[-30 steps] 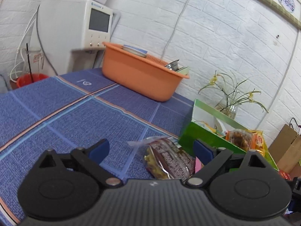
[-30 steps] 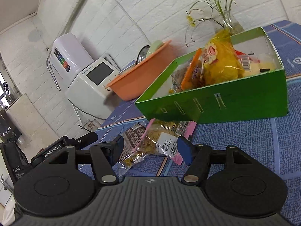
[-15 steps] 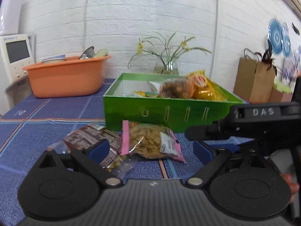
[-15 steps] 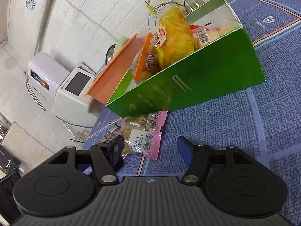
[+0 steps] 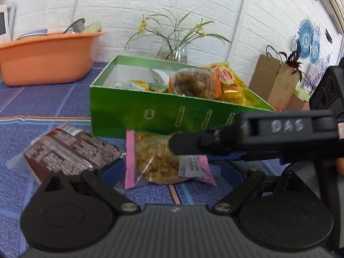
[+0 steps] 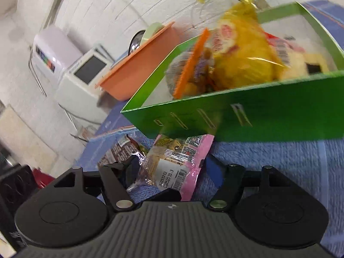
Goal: Organize snacks
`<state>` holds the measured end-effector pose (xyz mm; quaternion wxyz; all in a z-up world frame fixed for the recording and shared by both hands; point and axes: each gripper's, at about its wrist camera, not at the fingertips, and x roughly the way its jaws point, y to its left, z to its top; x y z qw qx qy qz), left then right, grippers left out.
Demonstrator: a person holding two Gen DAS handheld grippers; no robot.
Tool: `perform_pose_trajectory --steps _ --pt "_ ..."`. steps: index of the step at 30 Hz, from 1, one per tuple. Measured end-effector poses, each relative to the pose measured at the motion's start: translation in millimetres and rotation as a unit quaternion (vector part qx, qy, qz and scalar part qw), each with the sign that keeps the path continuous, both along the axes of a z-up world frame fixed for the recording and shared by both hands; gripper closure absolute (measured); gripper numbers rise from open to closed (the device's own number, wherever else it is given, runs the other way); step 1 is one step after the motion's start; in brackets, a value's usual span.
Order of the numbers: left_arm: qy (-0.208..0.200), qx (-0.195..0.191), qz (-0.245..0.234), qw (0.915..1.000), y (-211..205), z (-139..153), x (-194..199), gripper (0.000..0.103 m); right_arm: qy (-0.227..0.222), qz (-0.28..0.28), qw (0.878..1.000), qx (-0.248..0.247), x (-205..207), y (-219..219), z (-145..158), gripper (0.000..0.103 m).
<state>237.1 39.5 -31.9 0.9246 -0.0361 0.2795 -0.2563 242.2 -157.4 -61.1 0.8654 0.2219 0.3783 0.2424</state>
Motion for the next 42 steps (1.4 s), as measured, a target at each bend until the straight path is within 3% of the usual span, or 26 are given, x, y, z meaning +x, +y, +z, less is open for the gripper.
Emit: perform_pose_trajectory --steps 6,7,9,11,13,16,18,21,24,31,37,42 --pt "0.004 0.018 -0.002 0.9998 -6.8 0.0 1.0 0.011 -0.044 0.005 0.998 -0.042 -4.1 12.3 -3.7 0.000" --pt "0.004 0.021 -0.002 0.9998 -7.5 -0.2 -0.3 0.011 -0.044 0.000 0.998 -0.051 -4.7 11.4 -3.1 0.004" --pt "0.005 0.020 -0.005 0.9998 -8.3 -0.4 -2.7 0.013 -0.023 0.007 1.000 -0.015 -3.4 6.3 -3.4 0.034" --pt "0.001 0.017 -0.008 0.9998 -8.6 0.0 -8.2 0.017 -0.021 0.008 1.000 -0.011 -9.0 4.0 2.2 0.036" --pt "-0.007 0.017 -0.013 0.9997 -8.6 3.2 -16.7 0.034 -0.057 0.013 0.997 -0.051 -18.9 11.9 16.7 0.038" --pt "-0.028 -0.004 -0.011 0.9995 -2.2 16.1 -29.8 0.036 -0.109 0.025 0.991 -0.067 -34.8 18.1 41.7 0.044" --pt "-0.041 -0.021 -0.007 0.9989 4.6 25.5 -38.1 0.036 -0.140 0.035 0.988 -0.060 -44.9 17.7 58.1 0.059" --pt "-0.064 -0.046 0.000 0.9969 11.8 38.2 -51.1 0.036 -0.174 0.063 0.982 -0.036 -58.0 15.3 78.7 0.072" --pt "-0.089 -0.051 0.009 0.9947 12.1 47.3 -63.9 0.036 -0.204 0.076 0.975 -0.044 -67.8 18.1 89.6 0.074" --pt "-0.119 -0.054 0.030 0.9909 8.2 55.6 -78.6 0.036 -0.228 0.088 0.969 -0.041 -77.1 18.8 100.4 0.075" --pt "-0.124 -0.067 0.022 0.9897 8.0 65.9 -80.2 0.036 -0.241 0.083 0.967 -0.025 -81.9 12.5 106.0 0.075" --pt "-0.130 -0.056 0.006 0.9899 0.1 78.1 -72.1 0.036 -0.255 0.072 0.964 -0.013 -79.0 3.9 111.2 0.075"
